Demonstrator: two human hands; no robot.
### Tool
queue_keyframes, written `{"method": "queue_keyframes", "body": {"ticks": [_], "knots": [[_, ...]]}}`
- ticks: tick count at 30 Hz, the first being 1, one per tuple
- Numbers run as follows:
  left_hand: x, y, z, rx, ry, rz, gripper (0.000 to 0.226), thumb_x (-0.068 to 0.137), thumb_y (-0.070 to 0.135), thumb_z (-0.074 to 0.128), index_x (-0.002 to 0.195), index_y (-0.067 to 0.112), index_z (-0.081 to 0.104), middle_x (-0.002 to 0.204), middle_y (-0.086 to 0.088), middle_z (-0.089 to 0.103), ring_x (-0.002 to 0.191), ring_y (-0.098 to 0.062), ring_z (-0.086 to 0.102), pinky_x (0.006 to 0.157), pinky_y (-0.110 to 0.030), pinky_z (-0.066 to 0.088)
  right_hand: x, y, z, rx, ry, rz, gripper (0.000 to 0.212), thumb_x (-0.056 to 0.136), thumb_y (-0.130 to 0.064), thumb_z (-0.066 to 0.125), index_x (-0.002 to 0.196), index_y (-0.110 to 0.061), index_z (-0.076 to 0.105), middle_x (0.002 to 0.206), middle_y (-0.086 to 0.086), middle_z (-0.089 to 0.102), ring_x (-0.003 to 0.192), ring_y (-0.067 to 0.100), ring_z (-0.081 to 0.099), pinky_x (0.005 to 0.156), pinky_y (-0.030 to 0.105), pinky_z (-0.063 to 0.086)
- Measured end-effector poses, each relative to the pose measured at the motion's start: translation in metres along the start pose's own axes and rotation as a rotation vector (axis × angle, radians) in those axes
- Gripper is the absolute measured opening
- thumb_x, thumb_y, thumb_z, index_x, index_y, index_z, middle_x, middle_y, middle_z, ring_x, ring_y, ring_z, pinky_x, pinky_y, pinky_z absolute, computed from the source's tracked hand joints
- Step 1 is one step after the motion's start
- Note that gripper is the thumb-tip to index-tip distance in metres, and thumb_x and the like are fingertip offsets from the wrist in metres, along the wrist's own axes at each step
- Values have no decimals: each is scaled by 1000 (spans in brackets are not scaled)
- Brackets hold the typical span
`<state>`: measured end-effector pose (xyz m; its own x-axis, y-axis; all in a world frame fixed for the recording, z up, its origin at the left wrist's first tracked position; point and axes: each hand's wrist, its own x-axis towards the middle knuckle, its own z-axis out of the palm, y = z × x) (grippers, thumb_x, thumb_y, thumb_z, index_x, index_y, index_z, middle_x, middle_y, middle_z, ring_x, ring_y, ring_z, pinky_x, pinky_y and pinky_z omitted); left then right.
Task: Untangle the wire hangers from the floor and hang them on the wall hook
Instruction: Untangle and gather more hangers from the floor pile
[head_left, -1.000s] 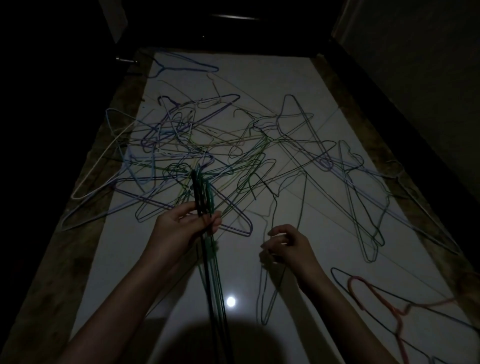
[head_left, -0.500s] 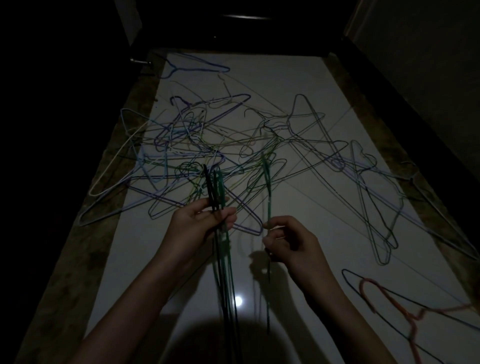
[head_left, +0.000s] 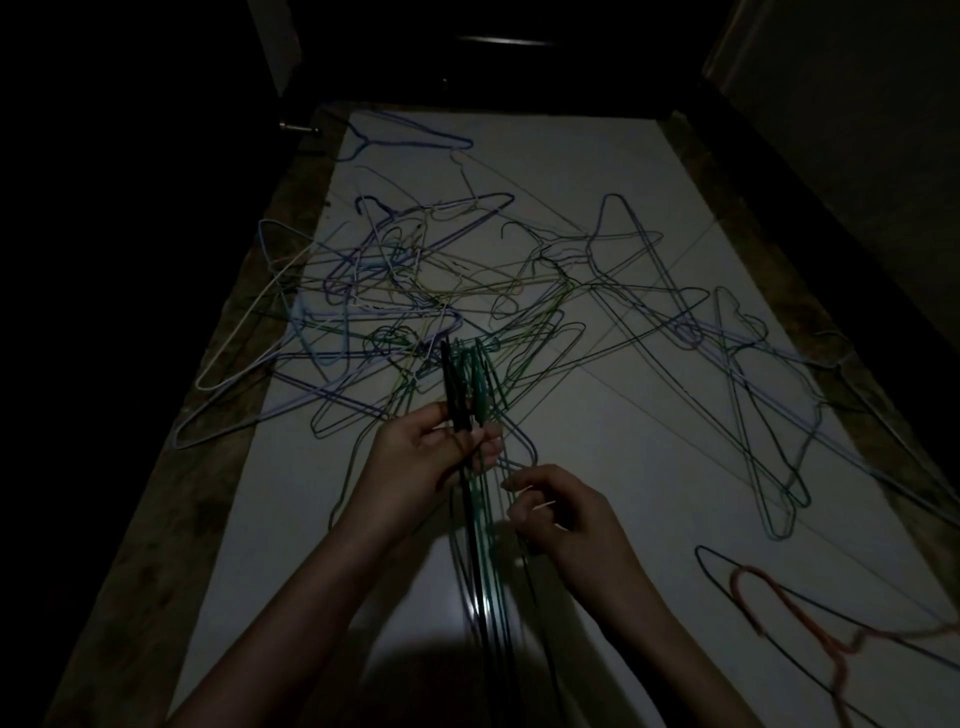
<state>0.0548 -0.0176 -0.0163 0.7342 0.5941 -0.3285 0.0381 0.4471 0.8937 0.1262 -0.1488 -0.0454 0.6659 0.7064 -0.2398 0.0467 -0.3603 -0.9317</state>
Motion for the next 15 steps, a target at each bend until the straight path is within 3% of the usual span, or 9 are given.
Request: {"method": "queue_keyframes", "body": {"ticks": [6, 12, 15], "knots": [[-1, -1, 1, 45, -31, -3, 20, 89, -4, 51, 97, 11, 64, 86, -7, 74, 81, -17, 71, 71, -21, 57, -2, -4, 2, 70, -8, 4, 16, 83, 3, 58, 95, -6, 63, 77, 3, 59, 72, 15, 57, 70, 31, 50], [-3, 1, -1, 43, 15, 23, 21, 87, -6, 53, 90, 11, 65, 76, -5, 74, 71, -13, 70, 63, -17, 55, -6, -10, -2, 144, -17, -17, 17, 84, 2, 59, 92, -12, 62, 82, 6, 62, 77, 16, 60, 74, 29, 51], [-1, 0, -2, 78, 17, 14, 21, 87, -6, 53, 88, 11, 66, 78, -6, 73, 70, -13, 70, 64, -19, 55, -5, -13, 0, 134, -28, -31, 14, 84, 2, 58, 91, -10, 62, 78, 3, 61, 76, 19, 60, 74, 34, 51]]}}
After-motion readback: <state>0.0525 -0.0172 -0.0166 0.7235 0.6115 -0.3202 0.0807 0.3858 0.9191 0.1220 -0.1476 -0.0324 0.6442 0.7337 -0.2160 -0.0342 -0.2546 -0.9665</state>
